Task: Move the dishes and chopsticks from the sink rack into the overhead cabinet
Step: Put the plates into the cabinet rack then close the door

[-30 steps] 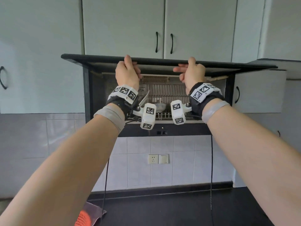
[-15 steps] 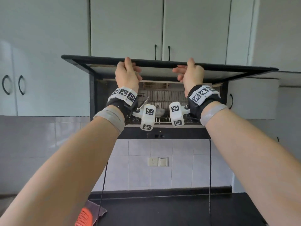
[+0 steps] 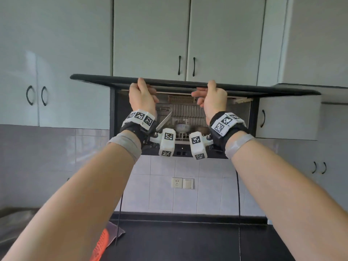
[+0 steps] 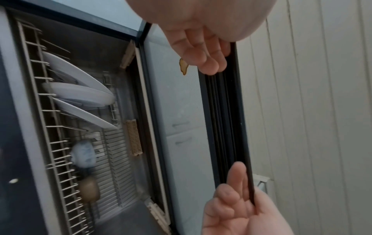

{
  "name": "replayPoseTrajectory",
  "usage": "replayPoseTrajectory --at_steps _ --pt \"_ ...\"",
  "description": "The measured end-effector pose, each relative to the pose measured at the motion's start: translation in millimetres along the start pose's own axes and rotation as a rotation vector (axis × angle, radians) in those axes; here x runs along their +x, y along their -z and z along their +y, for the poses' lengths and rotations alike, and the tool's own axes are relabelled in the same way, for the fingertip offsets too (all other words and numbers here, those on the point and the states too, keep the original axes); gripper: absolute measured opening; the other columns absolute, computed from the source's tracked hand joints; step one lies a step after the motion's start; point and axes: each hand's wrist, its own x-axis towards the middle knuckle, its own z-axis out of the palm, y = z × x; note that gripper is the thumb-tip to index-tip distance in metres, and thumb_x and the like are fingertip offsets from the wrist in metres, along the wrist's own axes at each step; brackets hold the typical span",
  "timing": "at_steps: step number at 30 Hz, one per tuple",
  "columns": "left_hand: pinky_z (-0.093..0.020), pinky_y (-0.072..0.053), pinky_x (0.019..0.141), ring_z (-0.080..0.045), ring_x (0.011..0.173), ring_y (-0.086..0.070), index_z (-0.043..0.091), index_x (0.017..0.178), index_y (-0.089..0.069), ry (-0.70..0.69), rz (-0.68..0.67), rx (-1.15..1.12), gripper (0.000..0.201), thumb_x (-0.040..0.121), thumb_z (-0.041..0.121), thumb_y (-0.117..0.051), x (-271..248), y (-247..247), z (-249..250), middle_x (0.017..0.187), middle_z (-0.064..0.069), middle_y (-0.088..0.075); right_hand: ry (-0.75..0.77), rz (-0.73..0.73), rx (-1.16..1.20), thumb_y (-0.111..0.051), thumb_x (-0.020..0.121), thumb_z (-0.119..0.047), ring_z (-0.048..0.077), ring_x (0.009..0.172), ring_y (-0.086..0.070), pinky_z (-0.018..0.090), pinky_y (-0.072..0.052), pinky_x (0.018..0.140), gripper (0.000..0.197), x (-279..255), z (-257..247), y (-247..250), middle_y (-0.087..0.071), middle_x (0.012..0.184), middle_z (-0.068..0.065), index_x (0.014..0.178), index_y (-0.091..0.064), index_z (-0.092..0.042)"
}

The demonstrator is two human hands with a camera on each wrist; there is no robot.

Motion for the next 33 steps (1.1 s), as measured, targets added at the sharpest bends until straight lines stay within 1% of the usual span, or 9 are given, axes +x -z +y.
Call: replayPoseTrajectory --at_steps 5,10,14,16,20,24,27,31,33 --pt "-0.018 -0.034 0.034 -0.011 0.038 -0.041 0.013 0.085 -0.044 0.081 -0.012 -0.02 0.027 0.107 0.029 -0.04 -23.9 16.9 -13.4 0.069 -0.006 -0.058 -0.06 0.016 -0.035 -0.032 0.107 -0.04 0.011 0.038 -0.046 0.018 -0.034 0.037 0.056 -21.6 24.4 9.6 -0.075 0.066 0.004 0.089 -0.068 -0.001" --pt "-0.022 -0.035 0.04 -0.013 0.035 -0.045 0.017 0.083 -0.04 0.16 0.045 0.103 0.026 0.104 0.032 -0.04 -43.6 29.7 -50.9 0.067 -0.003 -0.057 -0.196 0.004 0.015 -0.037 0.106 -0.036 0.01 0.032 -0.044 0.017 -0.032 0.033 0.053 -39.4 60.2 26.1 -0.072 0.058 0.004 0.076 -0.066 -0.004" --pt "-0.025 -0.036 0.045 -0.012 0.033 -0.043 0.018 0.082 -0.038 0.263 0.085 0.136 0.025 0.104 0.032 -0.037 -63.4 44.1 -87.3 0.067 -0.001 -0.054 -0.283 -0.031 -0.038 -0.037 0.106 -0.037 0.011 0.037 -0.048 0.016 -0.034 0.037 0.053 -59.9 96.9 42.9 -0.074 0.065 0.005 0.076 -0.069 -0.007" --pt "-0.024 -0.037 0.045 -0.015 0.037 -0.046 0.017 0.087 -0.038 0.308 0.095 0.186 0.023 0.104 0.032 -0.035 -72.7 49.2 -103.6 0.073 -0.001 -0.057 -0.328 -0.051 -0.061 -0.037 0.106 -0.038 0.012 0.039 -0.049 0.016 -0.033 0.036 0.053 -65.6 113.7 49.0 -0.075 0.066 0.003 0.077 -0.069 -0.008" --pt "-0.019 -0.036 0.036 -0.017 0.036 -0.044 0.008 0.102 -0.039 0.395 0.105 0.207 0.024 0.105 0.031 -0.036 -80.1 54.1 -136.9 0.078 -0.008 -0.057 -0.377 -0.093 -0.115 -0.033 0.106 -0.038 0.009 0.04 -0.049 0.017 -0.033 0.037 0.048 -71.2 149.5 54.4 -0.076 0.076 0.003 0.077 -0.062 -0.012" --pt "-0.022 -0.038 0.043 -0.015 0.036 -0.049 -0.001 0.107 -0.048 0.478 0.095 0.284 0.037 0.102 0.034 -0.038 -83.1 62.0 -182.6 0.083 -0.008 -0.06 -0.46 -0.097 -0.119 -0.034 0.107 -0.039 0.008 0.043 -0.048 0.016 -0.032 0.036 0.045 -71.9 197.5 62.2 -0.076 0.078 0.001 0.085 -0.06 -0.009" --pt "-0.021 -0.04 0.044 -0.016 0.041 -0.051 0.0 0.101 -0.054 0.548 0.04 0.348 0.039 0.102 0.037 -0.039 -83.1 69.2 -222.4 0.087 -0.008 -0.064 -0.523 -0.095 -0.111 -0.033 0.107 -0.04 0.01 0.047 -0.048 0.016 -0.033 0.037 0.044 -67.6 236.0 61.4 -0.074 0.084 0.005 0.087 -0.058 -0.01" --pt "-0.025 -0.043 0.051 -0.02 0.047 -0.054 -0.004 0.114 -0.054 0.604 0.012 0.322 0.049 0.101 0.04 -0.037 -68.3 73.4 -273.2 0.086 -0.006 -0.069 -0.581 -0.067 -0.122 -0.032 0.107 -0.043 0.009 0.049 -0.048 0.016 -0.036 0.04 0.046 -53.0 287.6 56.8 -0.074 0.087 0.005 0.089 -0.059 -0.01" --pt "-0.026 -0.044 0.052 -0.019 0.048 -0.055 -0.001 0.116 -0.052 0.635 -0.009 0.312 0.048 0.102 0.042 -0.035 -61.5 72.8 -295.4 0.084 -0.005 -0.071 -0.581 -0.063 -0.163 -0.031 0.106 -0.044 0.009 0.051 -0.049 0.018 -0.037 0.043 0.048 -42.8 313.9 55.7 -0.075 0.087 0.003 0.088 -0.06 -0.011"
